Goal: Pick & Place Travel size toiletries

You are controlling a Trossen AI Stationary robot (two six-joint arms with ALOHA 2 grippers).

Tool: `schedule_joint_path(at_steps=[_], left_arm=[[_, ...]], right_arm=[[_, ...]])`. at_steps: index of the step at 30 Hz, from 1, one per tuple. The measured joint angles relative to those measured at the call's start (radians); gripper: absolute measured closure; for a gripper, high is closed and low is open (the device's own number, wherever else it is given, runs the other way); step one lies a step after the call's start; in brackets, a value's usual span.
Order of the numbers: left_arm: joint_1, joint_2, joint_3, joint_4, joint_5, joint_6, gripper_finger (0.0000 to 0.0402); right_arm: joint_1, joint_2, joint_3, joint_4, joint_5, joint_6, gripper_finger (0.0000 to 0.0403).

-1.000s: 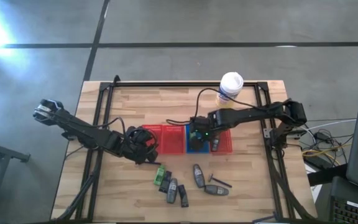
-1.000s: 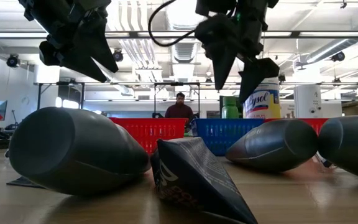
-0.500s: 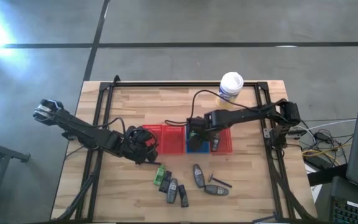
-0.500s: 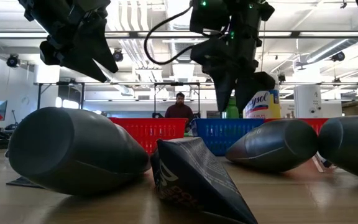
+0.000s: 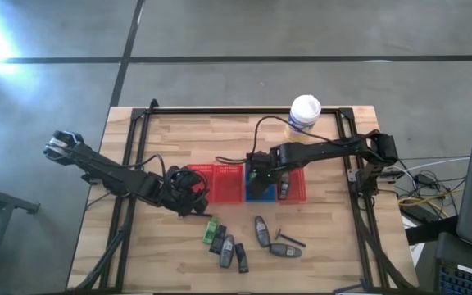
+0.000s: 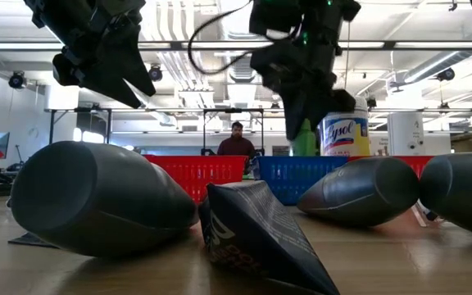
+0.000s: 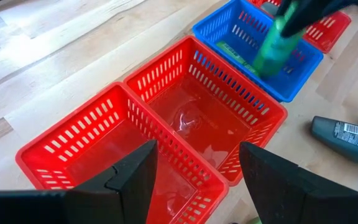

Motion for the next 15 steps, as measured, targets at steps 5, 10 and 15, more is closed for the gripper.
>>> schedule_joint_path(at_steps=[5, 10, 15], left_arm=[[-0.002, 0.0, 0.0, 0.0, 0.0, 0.0, 0.017], [-0.002, 0.0, 0.0, 0.0, -0.001, 0.0, 0.017], [-0.002, 0.0, 0.0, 0.0, -0.014, -0.001, 0.017]], right_arm=[[0.025, -0.018, 0.079, -0.117, 0.236, -0.09, 0.0308], [0.081, -0.019, 0.107, -0.146, 0.362, -0.235, 0.0307], [0.127, 0.024, 0.085, -0.147, 0.428, -0.317, 0.0307]])
